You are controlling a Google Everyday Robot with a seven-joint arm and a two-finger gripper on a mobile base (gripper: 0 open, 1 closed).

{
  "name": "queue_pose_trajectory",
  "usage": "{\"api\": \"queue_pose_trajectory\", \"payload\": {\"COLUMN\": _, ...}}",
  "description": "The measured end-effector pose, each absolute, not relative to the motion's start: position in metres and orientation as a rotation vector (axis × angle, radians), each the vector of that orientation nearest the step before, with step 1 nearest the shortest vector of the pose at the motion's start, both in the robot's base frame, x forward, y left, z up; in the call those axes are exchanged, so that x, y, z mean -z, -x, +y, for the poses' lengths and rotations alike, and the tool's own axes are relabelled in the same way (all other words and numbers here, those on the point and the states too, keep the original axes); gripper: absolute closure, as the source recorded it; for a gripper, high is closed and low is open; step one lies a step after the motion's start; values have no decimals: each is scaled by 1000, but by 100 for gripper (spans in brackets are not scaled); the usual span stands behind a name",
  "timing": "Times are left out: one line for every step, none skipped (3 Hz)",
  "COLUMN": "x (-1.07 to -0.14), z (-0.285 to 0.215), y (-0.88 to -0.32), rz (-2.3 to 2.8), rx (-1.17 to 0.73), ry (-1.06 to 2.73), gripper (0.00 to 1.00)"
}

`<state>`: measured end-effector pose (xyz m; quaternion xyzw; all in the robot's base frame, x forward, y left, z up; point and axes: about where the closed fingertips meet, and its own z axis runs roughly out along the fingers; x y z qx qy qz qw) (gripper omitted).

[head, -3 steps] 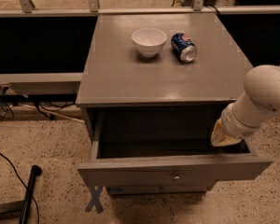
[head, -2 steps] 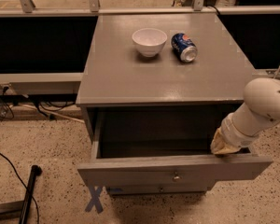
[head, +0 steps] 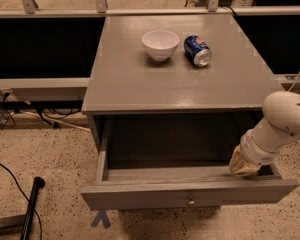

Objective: Open top drawer

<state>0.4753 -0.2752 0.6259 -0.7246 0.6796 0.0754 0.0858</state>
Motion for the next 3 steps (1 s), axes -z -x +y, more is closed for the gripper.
{"api": "queue_pose_trajectory", "payload": {"x": -642, "z": -275, "y": -461, "rz": 1987, "rx": -277, "ry": 2173, "gripper": 100}}
{"api": "queue_pose_trajectory", "payload": {"x": -660, "z": -265, "y": -434, "rz": 1954, "rx": -343, "ry": 2193, "gripper": 100}}
{"api": "queue_pose_trajectory", "payload": {"x": -668, "z": -253, "y": -407, "rz": 1945, "rx": -415, "ry": 2224, "gripper": 100}}
